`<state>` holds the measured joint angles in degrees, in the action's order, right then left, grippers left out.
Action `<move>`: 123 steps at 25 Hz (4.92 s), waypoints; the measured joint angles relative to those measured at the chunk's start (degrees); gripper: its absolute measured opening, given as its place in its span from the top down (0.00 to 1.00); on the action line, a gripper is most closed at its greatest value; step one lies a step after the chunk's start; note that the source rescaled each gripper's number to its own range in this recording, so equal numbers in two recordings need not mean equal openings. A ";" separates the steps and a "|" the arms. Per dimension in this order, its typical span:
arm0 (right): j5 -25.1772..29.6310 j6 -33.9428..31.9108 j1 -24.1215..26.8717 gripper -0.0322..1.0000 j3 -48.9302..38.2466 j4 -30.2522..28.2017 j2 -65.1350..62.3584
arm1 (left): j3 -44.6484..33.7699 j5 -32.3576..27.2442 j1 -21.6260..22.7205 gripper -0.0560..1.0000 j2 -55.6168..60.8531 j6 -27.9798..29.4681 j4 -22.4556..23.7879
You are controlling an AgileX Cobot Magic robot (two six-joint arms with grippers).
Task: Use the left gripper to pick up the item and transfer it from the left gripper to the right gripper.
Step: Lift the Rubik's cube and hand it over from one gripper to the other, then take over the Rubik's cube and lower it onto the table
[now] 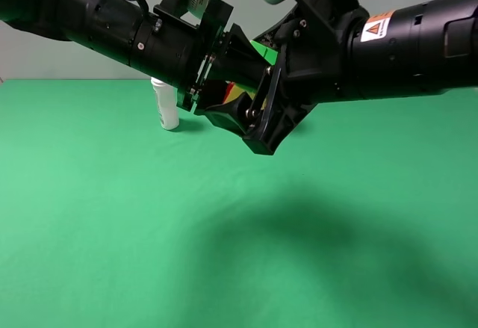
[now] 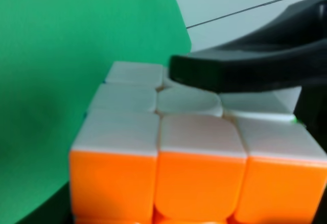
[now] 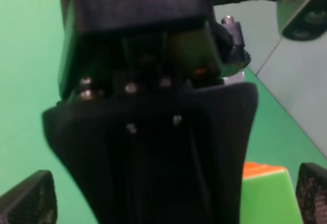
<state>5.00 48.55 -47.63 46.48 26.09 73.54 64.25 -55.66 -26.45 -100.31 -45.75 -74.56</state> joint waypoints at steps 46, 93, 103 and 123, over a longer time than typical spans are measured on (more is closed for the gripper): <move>0.02 0.40 0.10 0.96 0.08 -0.49 2.24 | -0.06 -1.50 0.00 0.71 0.00 0.42 0.80; 0.10 0.40 -0.02 0.96 0.08 -0.36 2.24 | -0.06 4.67 6.64 0.04 10.91 8.40 16.89; 0.16 0.40 -0.02 0.96 0.08 -0.31 2.24 | -0.06 7.25 6.64 0.01 18.17 13.90 25.52; 0.27 0.40 -0.02 0.96 0.08 -0.20 2.24 | -7.08 1.17 6.64 0.00 46.22 46.26 68.95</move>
<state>5.28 48.94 -47.66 46.56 25.89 75.78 57.17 -54.49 -19.81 -54.09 0.52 -5.61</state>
